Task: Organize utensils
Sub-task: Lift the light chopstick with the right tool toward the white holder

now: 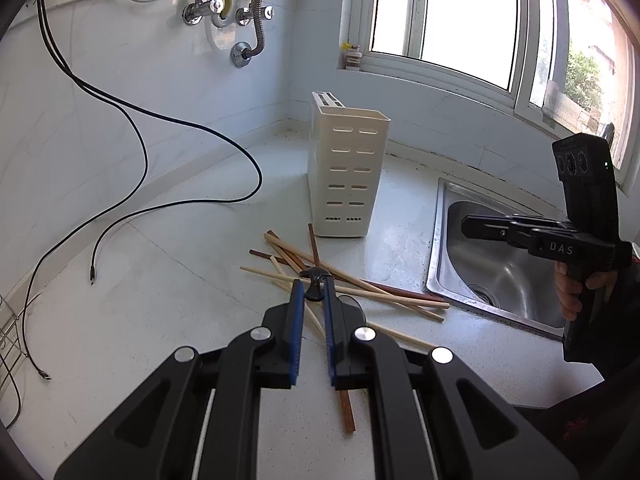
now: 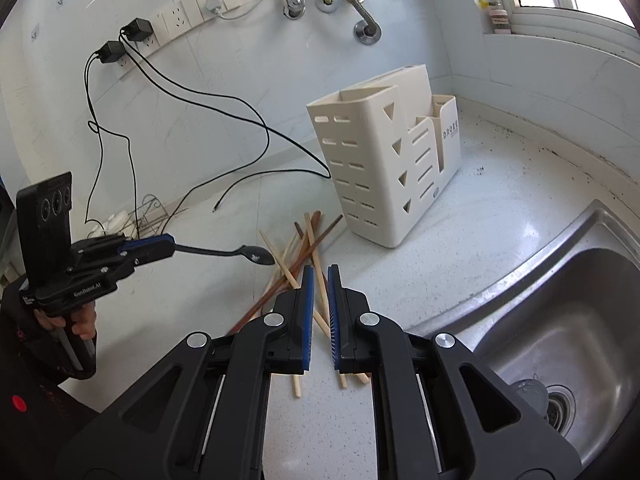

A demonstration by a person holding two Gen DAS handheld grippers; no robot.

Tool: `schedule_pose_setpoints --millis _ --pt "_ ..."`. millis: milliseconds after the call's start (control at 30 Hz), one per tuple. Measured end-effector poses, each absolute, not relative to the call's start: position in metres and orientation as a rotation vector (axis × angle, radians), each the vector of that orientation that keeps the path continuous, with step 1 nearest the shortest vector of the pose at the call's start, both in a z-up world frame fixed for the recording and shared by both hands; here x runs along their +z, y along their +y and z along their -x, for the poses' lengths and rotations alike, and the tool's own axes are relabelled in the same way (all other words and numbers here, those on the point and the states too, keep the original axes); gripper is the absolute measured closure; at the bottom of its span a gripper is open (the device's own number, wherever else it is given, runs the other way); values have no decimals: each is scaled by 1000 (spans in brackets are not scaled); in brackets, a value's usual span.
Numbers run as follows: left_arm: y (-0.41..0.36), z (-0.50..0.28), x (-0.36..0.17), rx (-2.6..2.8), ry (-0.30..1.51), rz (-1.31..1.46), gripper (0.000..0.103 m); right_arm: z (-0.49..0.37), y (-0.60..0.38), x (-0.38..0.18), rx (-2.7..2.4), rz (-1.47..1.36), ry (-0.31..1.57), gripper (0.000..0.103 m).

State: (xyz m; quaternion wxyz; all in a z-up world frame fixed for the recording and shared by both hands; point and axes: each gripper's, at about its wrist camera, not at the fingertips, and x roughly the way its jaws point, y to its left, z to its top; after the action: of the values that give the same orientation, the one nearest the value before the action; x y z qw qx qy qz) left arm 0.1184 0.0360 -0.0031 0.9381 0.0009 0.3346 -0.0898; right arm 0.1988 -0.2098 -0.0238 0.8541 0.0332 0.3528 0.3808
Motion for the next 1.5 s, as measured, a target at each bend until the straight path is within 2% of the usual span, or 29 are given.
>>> schedule_pose_setpoints --millis 67,433,833,1033,1267,1500 --pt "36 -118 -2 -182 684 -6 94 -197 -212 -34 803 -47 780 90" --pt "35 -117 -2 -172 695 -10 94 -190 -217 -75 833 64 910 90" --pt "34 -118 -3 -155 704 -4 94 -198 -204 -101 852 181 964 90" --pt "36 -119 -6 -147 712 4 94 -199 -199 -102 872 224 955 90" --pt "35 -121 -7 -156 716 4 94 -193 -197 -102 878 247 926 95" --pt "35 -120 -4 -165 703 1 94 -187 -215 -74 910 89 838 96"
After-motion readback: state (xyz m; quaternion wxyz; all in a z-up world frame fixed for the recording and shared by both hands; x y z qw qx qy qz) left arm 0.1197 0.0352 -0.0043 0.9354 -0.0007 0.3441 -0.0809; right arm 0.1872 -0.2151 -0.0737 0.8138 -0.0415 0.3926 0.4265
